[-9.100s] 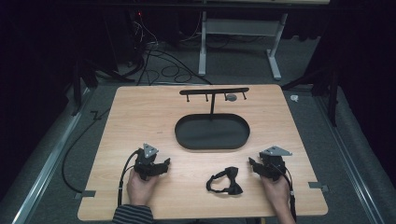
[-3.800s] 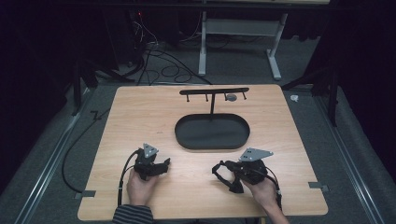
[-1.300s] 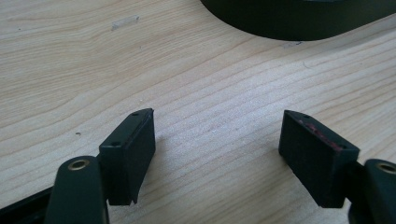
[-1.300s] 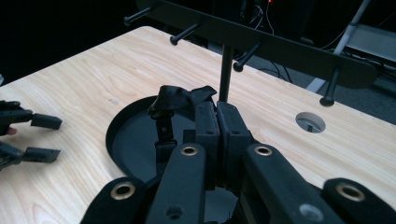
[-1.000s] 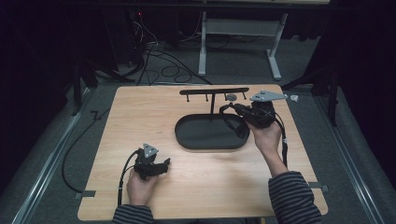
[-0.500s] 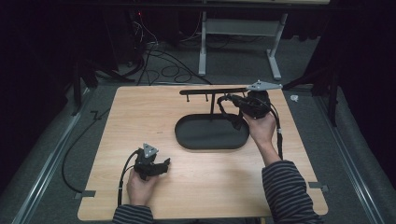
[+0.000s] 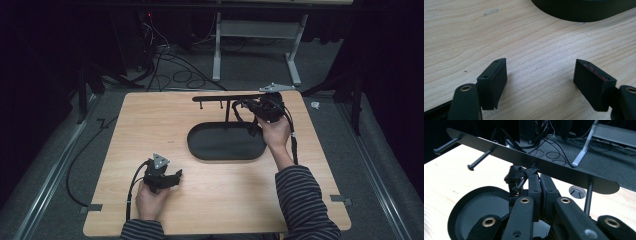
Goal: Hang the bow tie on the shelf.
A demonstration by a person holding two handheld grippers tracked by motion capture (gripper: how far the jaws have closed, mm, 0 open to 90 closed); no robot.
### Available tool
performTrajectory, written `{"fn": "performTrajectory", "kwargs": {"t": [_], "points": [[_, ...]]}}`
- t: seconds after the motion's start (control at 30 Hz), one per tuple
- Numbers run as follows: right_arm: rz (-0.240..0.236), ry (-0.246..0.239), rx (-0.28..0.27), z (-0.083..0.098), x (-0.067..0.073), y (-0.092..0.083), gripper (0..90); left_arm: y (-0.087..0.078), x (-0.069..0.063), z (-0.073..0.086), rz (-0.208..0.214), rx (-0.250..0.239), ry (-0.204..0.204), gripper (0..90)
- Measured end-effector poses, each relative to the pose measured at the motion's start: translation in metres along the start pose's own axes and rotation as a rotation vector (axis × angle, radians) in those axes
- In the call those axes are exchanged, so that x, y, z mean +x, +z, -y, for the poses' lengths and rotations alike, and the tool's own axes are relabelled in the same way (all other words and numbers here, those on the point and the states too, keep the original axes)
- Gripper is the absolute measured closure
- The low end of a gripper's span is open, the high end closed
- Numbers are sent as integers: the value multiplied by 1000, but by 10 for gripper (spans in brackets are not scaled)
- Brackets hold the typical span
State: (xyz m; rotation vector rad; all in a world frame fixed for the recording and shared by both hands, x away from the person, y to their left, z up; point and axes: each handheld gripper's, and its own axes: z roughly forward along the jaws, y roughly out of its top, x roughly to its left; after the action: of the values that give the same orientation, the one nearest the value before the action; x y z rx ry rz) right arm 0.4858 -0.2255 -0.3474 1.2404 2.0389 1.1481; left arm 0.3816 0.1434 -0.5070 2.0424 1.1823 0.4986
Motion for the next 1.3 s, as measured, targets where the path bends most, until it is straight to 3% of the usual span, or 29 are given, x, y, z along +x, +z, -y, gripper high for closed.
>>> {"fn": "performTrajectory", "kwargs": {"t": [0.6,1.3], "points": [[-19,17,5,1,-1,-1,795,0,0,0,-1,0,1,274],[-40,31,-43,10,-7,-40,668,0,0,0,-1,1,1,275]]}}
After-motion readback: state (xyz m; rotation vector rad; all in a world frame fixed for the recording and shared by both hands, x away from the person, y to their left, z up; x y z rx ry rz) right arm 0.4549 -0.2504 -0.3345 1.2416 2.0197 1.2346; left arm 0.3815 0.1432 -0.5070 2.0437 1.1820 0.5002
